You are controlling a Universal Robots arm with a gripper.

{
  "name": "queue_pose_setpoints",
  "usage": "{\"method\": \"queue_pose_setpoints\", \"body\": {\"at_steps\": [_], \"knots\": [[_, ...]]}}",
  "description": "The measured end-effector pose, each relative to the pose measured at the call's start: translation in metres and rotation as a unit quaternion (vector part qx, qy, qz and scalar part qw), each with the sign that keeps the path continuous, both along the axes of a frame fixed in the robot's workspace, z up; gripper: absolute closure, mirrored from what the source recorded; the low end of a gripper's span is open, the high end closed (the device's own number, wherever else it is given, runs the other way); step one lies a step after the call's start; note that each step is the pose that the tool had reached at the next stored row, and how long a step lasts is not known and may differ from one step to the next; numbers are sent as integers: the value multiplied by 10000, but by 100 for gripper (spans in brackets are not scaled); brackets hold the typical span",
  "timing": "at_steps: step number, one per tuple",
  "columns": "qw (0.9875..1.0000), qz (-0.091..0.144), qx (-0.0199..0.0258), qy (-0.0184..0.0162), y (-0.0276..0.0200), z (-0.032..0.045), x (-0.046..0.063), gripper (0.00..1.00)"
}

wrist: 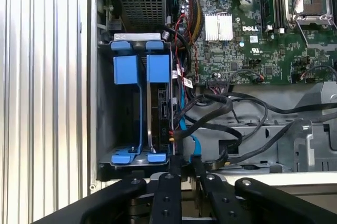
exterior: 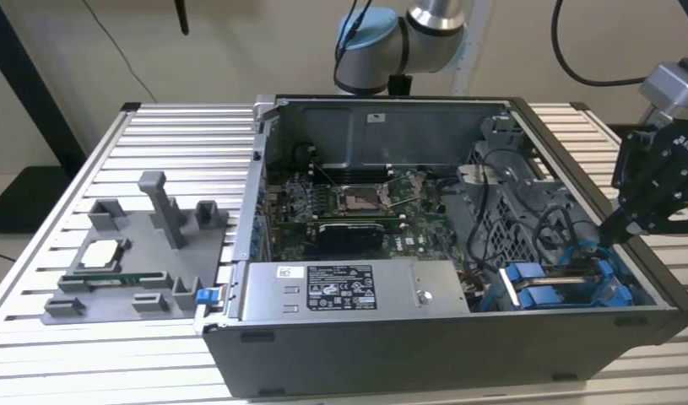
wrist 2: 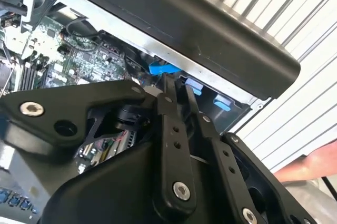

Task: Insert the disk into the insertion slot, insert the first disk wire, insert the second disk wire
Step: 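Insert the second disk wire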

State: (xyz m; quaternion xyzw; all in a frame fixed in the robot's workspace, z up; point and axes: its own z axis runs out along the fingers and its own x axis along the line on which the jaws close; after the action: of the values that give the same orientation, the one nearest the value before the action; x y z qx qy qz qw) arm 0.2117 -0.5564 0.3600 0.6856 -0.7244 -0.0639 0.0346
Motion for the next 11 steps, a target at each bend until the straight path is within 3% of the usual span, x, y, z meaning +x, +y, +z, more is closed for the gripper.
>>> {"method": "queue_pose_setpoints", "body": {"at_steps": [8, 11], "knots": [[10000, 0, 1, 3, 0, -4, 0, 0], [10000, -3, 1, 57, 0, -5, 1, 0]]}}
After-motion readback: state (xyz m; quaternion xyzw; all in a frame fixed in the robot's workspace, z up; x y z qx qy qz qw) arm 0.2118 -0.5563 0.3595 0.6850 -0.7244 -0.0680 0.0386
